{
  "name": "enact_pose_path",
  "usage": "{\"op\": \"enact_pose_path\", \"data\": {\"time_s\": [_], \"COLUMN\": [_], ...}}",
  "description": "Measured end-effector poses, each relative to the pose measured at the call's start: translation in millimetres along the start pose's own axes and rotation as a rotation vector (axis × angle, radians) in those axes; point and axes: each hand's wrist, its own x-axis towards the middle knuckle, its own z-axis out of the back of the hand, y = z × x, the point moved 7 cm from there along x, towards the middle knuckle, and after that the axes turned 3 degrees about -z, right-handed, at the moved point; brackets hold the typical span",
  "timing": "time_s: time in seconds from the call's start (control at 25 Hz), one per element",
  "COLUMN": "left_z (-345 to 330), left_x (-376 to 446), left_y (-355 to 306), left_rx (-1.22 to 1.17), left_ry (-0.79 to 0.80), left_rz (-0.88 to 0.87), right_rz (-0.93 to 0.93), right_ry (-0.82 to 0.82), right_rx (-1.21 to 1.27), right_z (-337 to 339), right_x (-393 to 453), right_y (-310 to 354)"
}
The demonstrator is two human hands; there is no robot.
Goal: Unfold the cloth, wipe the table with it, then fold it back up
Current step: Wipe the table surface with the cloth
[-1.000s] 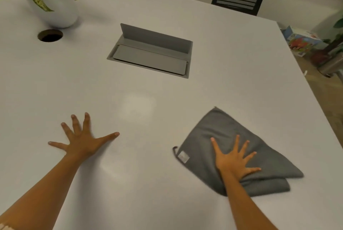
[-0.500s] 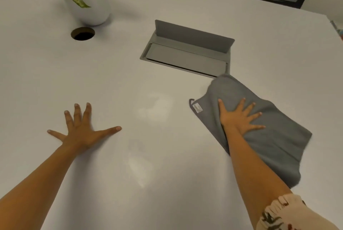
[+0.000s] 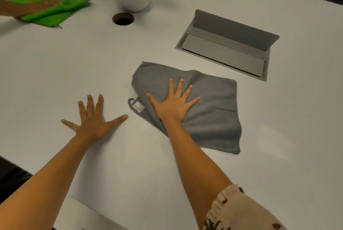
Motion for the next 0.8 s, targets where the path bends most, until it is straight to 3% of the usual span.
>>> {"op": "enact_pose_path", "data": {"time_s": [0.24, 0.44, 0.64, 0.8], "left_z": [-21.1, -52.5, -91.8, -117.5], "left_x": [-30.4, -76.2, -134.6, -174.2], "left_y": [-2.5, -21.7, -68.7, -116.4], "left_rx": [-0.024, -0.038, -0.03, 0.003], "left_ry": [-0.032, -0.041, 0.002, 0.129], "left_rz": [0.075, 0.068, -0.02, -0.154], "right_rz": [0.103, 0.103, 0.038, -0.093], "right_ry": [0.044, 0.051, 0.025, 0.02], "right_rx": [0.04, 0.062, 0.091, 0.075], "right_z": [-4.3, 0.6, 18.7, 40.8], "right_x": [-106.4, -191.2, -242.1, -265.9], "right_y": [-16.0, -67.0, -145.0, -235.4]}}
